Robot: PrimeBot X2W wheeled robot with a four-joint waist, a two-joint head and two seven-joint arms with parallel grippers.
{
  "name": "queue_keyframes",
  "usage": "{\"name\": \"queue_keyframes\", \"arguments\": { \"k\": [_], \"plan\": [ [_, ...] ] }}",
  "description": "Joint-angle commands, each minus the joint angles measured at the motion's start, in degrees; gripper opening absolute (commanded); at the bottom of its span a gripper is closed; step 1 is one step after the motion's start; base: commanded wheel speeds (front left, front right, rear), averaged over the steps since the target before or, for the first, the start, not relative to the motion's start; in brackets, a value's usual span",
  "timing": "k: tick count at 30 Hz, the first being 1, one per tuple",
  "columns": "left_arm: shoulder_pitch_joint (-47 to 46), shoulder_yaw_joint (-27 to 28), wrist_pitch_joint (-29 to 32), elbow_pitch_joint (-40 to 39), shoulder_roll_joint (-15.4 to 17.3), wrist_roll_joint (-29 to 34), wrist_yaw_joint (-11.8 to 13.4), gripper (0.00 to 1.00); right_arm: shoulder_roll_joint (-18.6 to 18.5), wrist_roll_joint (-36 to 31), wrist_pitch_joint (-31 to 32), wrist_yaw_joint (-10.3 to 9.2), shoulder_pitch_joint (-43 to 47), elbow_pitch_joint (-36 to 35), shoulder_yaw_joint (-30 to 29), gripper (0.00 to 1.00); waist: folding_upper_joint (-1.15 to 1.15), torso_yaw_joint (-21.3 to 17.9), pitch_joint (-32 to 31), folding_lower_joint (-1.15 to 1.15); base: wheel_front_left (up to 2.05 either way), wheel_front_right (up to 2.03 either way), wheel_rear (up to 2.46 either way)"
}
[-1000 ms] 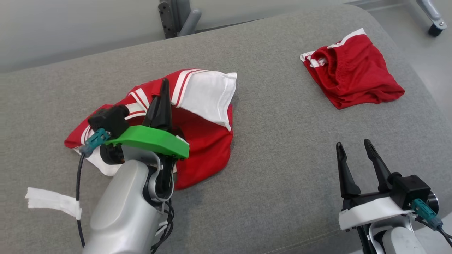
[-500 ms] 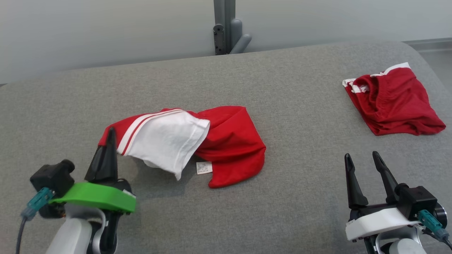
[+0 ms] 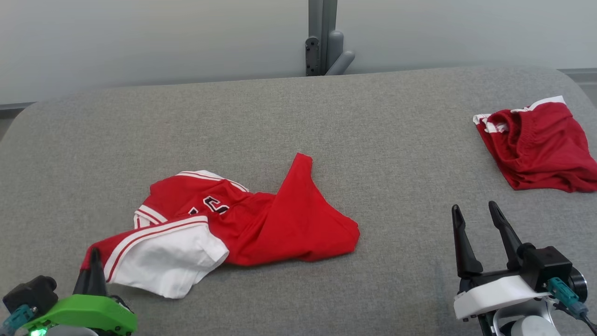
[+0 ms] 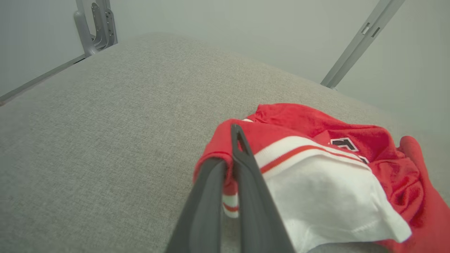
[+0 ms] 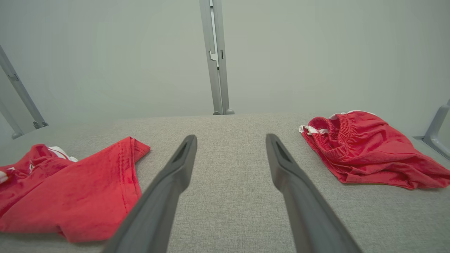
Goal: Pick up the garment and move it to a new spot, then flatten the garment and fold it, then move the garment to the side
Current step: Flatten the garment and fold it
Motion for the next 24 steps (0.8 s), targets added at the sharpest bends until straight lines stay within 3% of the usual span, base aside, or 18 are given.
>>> {"name": "queue_keyframes", "arguments": {
  "k": [1,3,4,5,6,7,15,24],
  "plan": [
    [-0.6,0.2,-0.4,1.3,0.0,0.0,-0.1,0.0,0.0,-0.4,-0.2,-0.09,-0.3,0.1,0.2,1.0,0.0,-0.1,0.0,0.0,0.0,0.0,0.0],
    [-1.6,0.1,-1.0,4.5,-0.8,-0.2,-0.3,0.0,0.0,-0.7,-0.2,-0.09,-0.5,0.5,0.5,1.0,0.0,-0.2,0.0,0.0,0.0,0.0,0.0],
    [-2.0,-0.2,-1.4,5.9,-0.9,0.3,-0.4,0.07,0.0,-0.9,-0.2,-0.09,-0.7,0.7,0.7,1.0,0.0,-0.2,0.0,0.0,0.0,0.0,0.0],
    [-2.4,-0.6,-1.5,7.2,-0.9,0.9,-0.4,0.32,-0.1,-1.1,-0.2,-0.09,-0.9,0.9,0.9,1.0,0.0,-0.2,0.0,0.0,0.0,0.0,0.0],
    [-2.8,-0.9,-1.9,8.2,-1.2,1.2,-0.6,0.72,0.0,-1.3,-0.2,-0.09,-1.1,1.2,1.0,1.0,0.0,-0.2,0.0,0.0,0.0,0.0,0.0],
    [-3.2,-1.0,-2.3,9.2,-1.6,1.5,-0.6,1.0,0.0,-1.4,-0.2,-0.09,-1.2,1.4,1.2,1.0,0.0,0.0,0.0,0.0,0.0,0.0,0.0],
    [-5.3,-0.4,-4.4,11.1,-3.7,3.9,-1.5,1.0,0.0,-1.1,-0.2,-0.09,-2.8,4.2,2.6,1.0,0.0,2.8,-0.2,0.0,0.0,0.0,0.0],
    [-3.0,0.6,-4.7,3.0,-7.1,12.0,-1.4,1.0,-0.1,-3.8,2.1,-0.09,-9.4,10.7,4.6,1.0,0.0,9.9,-0.6,0.0,0.0,0.0,0.0]
  ]
}}
